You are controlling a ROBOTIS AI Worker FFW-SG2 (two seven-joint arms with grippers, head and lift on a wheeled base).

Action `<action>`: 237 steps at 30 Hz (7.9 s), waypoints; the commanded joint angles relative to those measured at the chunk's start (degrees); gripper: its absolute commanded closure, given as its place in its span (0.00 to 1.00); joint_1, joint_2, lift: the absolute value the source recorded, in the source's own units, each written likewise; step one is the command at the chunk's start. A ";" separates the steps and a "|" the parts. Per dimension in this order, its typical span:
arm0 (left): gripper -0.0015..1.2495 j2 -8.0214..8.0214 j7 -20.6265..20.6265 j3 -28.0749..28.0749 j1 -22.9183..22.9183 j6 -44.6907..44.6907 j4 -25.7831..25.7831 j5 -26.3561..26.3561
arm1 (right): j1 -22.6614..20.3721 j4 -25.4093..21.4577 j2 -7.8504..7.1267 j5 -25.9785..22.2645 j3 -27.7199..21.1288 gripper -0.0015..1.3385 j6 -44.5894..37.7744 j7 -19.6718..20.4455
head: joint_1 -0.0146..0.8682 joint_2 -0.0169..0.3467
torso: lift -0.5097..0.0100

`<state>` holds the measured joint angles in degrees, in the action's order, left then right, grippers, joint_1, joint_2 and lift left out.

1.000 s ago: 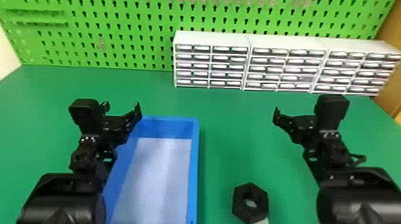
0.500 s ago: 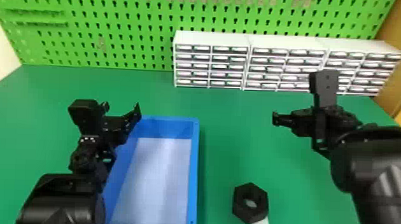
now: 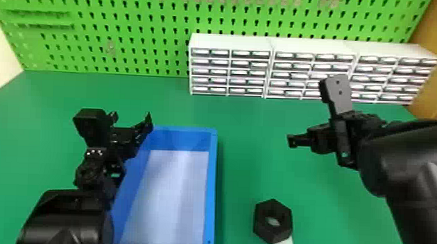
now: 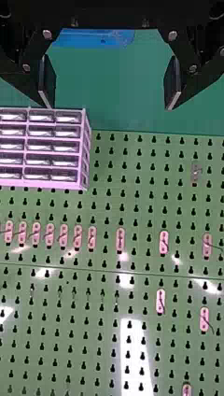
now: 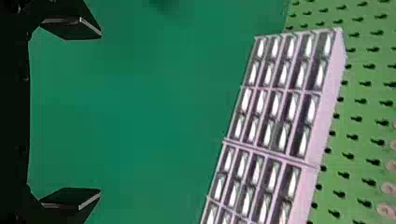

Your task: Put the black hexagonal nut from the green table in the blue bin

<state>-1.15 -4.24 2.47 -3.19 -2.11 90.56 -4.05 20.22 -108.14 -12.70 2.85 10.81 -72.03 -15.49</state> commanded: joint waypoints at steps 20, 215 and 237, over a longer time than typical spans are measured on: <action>0.29 -0.34 0.02 -0.09 0.20 -0.09 -0.03 0.00 | 4.39 0.57 -6.28 -3.55 13.45 0.08 -15.25 -7.80 | 0.79 0.19 | 0.80; 0.29 -1.57 0.72 -0.97 0.11 -0.35 -0.65 -0.35 | 27.59 24.91 2.86 -21.74 35.07 0.77 19.38 -8.24 | 0.79 0.19 | 0.80; 0.29 -1.75 0.72 -0.71 0.29 -0.35 -0.65 -0.44 | 26.80 28.08 1.89 -30.27 42.62 0.77 23.69 -4.55 | 0.79 0.19 | 0.80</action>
<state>-2.81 -3.52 1.73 -2.90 -2.46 89.91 -4.48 47.05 -80.10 -10.53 -25.53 51.48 -48.71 -20.56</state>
